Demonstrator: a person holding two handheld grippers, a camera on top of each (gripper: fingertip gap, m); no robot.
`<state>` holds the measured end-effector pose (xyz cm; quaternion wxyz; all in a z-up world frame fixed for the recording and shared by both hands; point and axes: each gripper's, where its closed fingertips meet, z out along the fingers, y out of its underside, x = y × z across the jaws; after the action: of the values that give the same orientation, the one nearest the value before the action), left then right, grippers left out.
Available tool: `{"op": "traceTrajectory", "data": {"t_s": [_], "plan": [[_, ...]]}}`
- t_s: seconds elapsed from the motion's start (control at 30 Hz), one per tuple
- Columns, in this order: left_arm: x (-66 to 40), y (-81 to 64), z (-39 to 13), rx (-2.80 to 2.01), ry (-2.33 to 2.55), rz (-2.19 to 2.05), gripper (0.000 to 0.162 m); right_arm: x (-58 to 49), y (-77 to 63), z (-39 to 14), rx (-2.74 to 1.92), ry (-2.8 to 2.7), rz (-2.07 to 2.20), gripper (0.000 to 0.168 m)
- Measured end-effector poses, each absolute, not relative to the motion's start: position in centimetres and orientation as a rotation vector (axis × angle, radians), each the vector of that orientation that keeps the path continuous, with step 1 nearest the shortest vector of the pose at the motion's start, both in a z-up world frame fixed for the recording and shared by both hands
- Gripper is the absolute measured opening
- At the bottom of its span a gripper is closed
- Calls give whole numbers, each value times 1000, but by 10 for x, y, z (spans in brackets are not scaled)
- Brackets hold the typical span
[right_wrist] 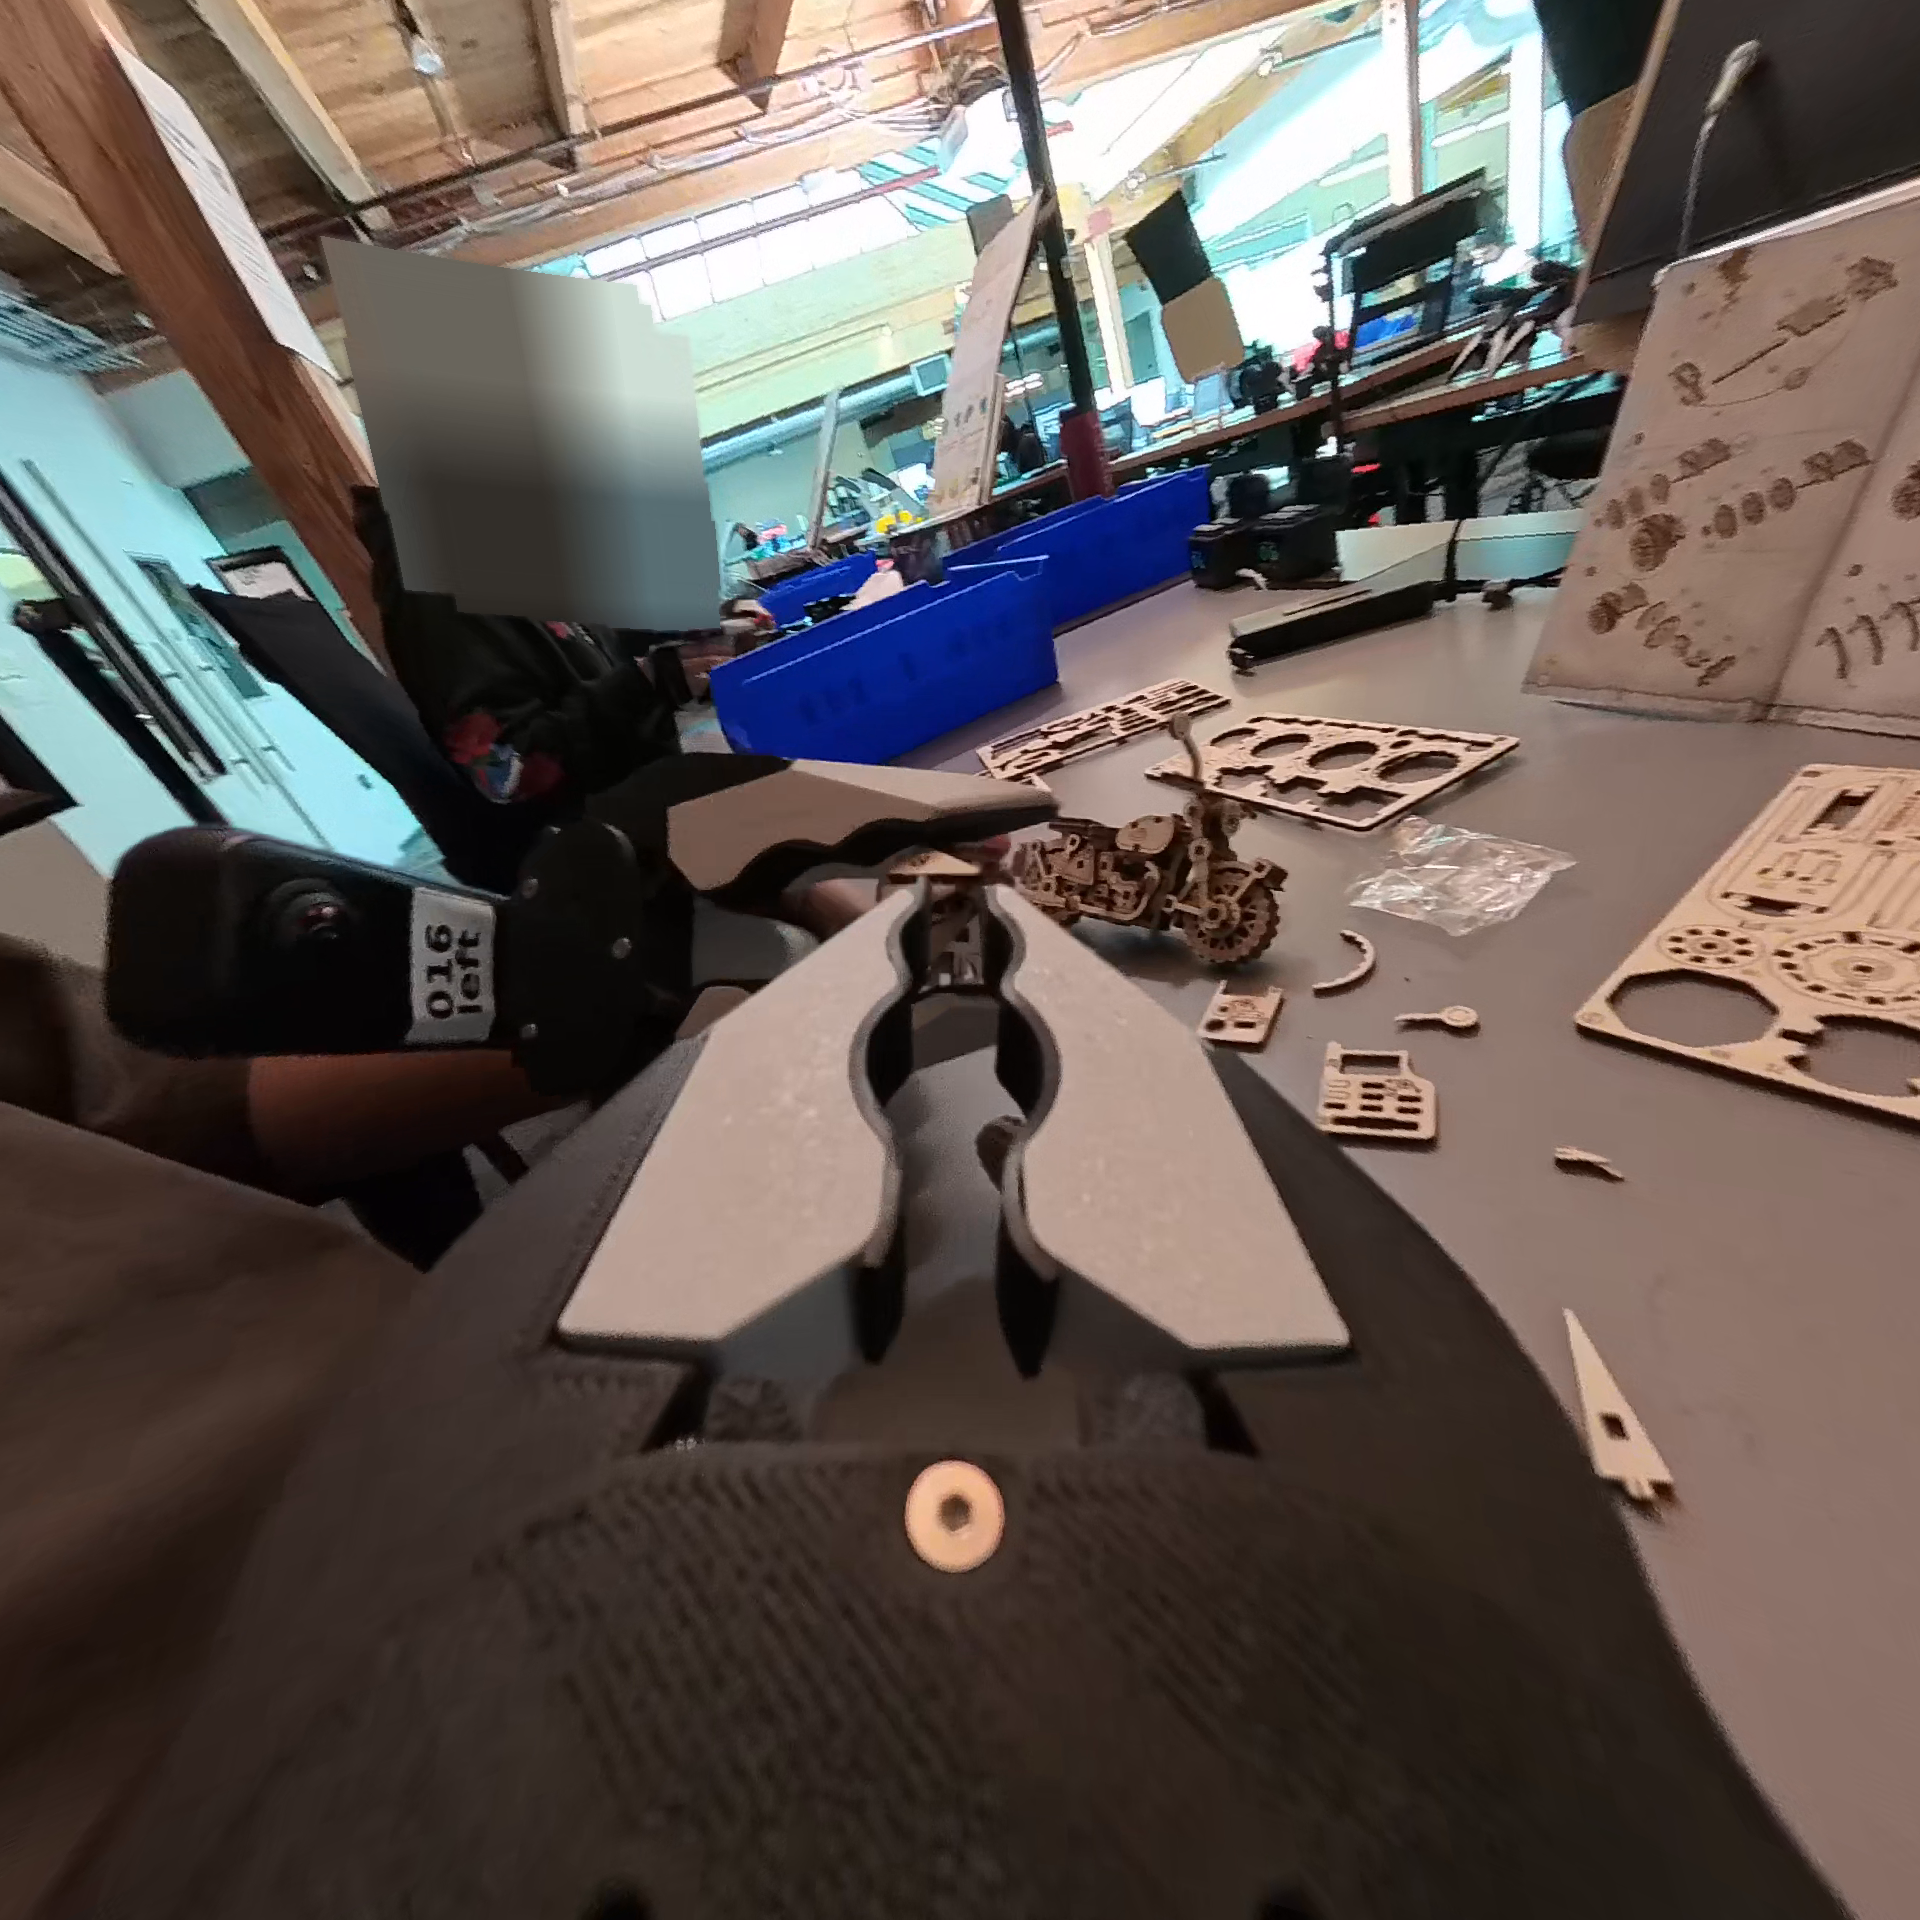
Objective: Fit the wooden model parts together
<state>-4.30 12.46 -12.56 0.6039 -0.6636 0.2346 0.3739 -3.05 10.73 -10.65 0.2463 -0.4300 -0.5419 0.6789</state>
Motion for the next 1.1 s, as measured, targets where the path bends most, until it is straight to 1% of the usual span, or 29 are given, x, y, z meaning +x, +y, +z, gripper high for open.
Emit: {"op": "traceTrajectory", "data": {"t_s": [0.2,0.33,0.37,0.53,0.7,0.73,0.8,0.9,1.0,1.07,1.1], "plan": [[-52,127,-132,-1601,530,981,33,-33,105,-112,-1234,-1476,1812,3],[-55,129,-135,-1647,497,968,33,-33,92,-114,-1213,-1527,1810,1],[-55,129,-135,-1646,501,968,27,-33,91,-114,-1206,-1529,1801,1],[-53,127,-130,-1625,474,910,28,-32,90,-110,-1178,-1524,1802,1],[-43,128,-135,-1637,465,726,65,-25,93,-99,-1087,-1520,1912,0],[-42,126,-134,-1632,447,683,68,-24,97,-97,-1083,-1512,1921,0],[-32,123,-130,-1606,431,514,77,-17,104,-87,-1042,-1470,1999,1],[-13,114,-114,-1550,346,158,79,0,106,-69,-941,-1434,2205,0],[4,103,-95,-1486,216,-311,73,15,108,-61,-842,-1460,2262,0],[14,93,-81,-1414,185,-577,60,21,107,-60,-806,-1504,2255,0],[13,92,-78,-1405,159,-639,60,24,105,-60,-796,-1526,2256,0]]}}
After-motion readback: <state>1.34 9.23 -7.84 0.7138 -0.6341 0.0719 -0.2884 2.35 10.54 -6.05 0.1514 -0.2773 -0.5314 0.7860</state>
